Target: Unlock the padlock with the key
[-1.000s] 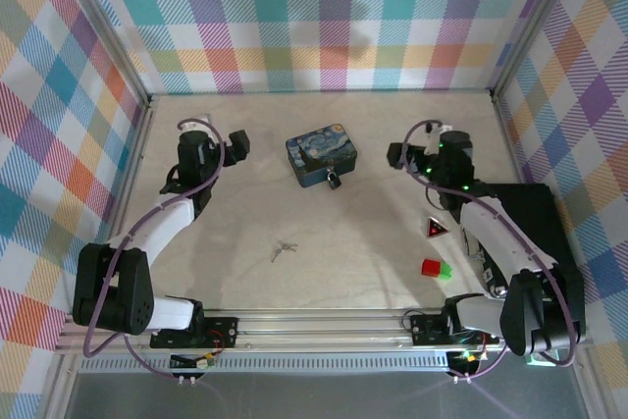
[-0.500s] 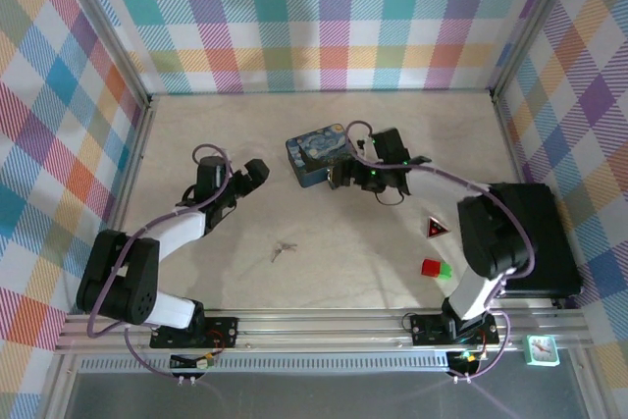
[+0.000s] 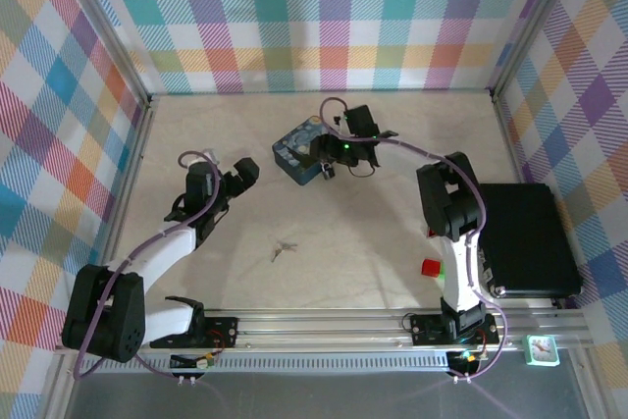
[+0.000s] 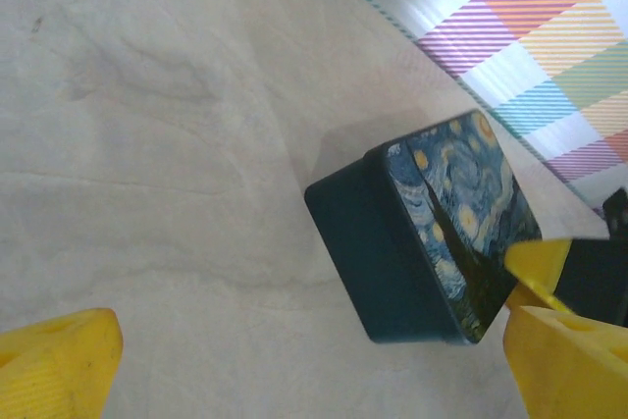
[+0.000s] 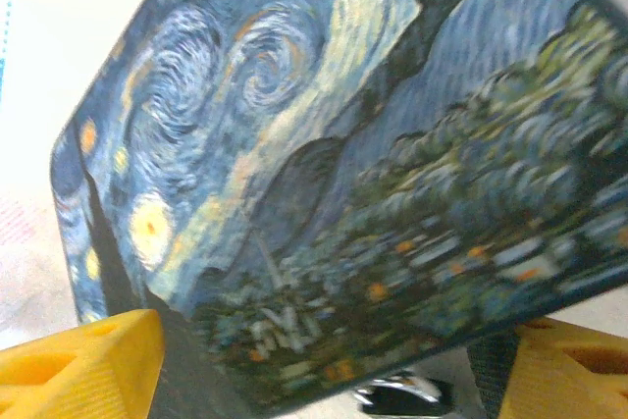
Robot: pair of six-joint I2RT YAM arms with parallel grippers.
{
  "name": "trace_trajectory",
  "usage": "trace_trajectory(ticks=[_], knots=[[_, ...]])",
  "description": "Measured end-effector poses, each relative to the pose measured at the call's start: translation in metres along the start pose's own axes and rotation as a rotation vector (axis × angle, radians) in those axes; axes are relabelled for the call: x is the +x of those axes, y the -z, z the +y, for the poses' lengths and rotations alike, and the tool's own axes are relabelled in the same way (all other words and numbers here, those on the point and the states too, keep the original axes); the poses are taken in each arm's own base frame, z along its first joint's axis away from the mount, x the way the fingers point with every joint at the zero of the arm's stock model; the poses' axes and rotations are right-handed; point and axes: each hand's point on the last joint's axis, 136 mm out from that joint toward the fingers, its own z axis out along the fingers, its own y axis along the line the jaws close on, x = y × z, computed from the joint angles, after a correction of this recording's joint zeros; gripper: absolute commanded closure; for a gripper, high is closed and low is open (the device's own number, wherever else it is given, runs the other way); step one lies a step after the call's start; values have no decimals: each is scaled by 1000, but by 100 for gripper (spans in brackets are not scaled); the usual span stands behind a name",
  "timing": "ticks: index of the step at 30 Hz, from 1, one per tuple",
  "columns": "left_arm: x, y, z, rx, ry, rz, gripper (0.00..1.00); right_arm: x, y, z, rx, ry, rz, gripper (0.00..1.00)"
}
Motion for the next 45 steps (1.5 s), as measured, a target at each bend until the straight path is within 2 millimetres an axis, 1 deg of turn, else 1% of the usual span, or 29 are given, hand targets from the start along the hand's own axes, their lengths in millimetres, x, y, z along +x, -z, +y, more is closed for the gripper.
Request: trace_trajectory(ticks=[3, 5, 7, 10, 12, 14, 16, 19, 20, 22, 24, 26, 29, 34, 40, 45], knots=[[2, 3, 6, -22, -6, 3, 0, 3, -5, 17, -20, 31, 10, 19], [2, 6, 8, -33, -6, -2, 0, 7, -4, 22, -22, 47, 18, 19], [0, 8, 10, -44, -6, -11, 0, 20, 1, 24, -16, 70, 42, 19], [-1, 9, 13, -64, -4, -20, 0, 52, 20, 26, 9, 120, 107, 19], [-1, 9, 18, -82, 6, -22, 0, 72, 38, 29, 31, 163, 144, 19], [-3, 6, 24, -100, 27, -25, 0, 94, 52, 40, 41, 220, 181, 19], [-2, 3, 34, -127, 55, -20, 0, 123, 60, 56, 37, 292, 233, 21], [-3, -3, 51, -163, 113, -11, 0, 177, 62, 83, 17, 414, 336, 22], [-5, -4, 56, -172, 137, -13, 0, 196, 61, 91, 11, 457, 373, 23], [-11, -5, 63, -179, 177, -28, 0, 226, 60, 104, -3, 535, 433, 26], [-16, -4, 66, -176, 204, -42, 0, 250, 57, 112, -6, 606, 487, 28], [-19, -3, 66, -174, 217, -48, 0, 267, 48, 115, 6, 668, 525, 31], [-22, 1, 63, -160, 226, -63, 0, 276, 32, 110, 36, 727, 554, 33], [-29, 18, 55, -137, 221, -97, 0, 275, 9, 99, 86, 781, 563, 39], [-35, 34, 54, -148, 191, -127, 0, 265, -7, 106, 86, 812, 521, 44], [-35, 38, 57, -167, 175, -132, 0, 259, -13, 107, 98, 821, 490, 44]])
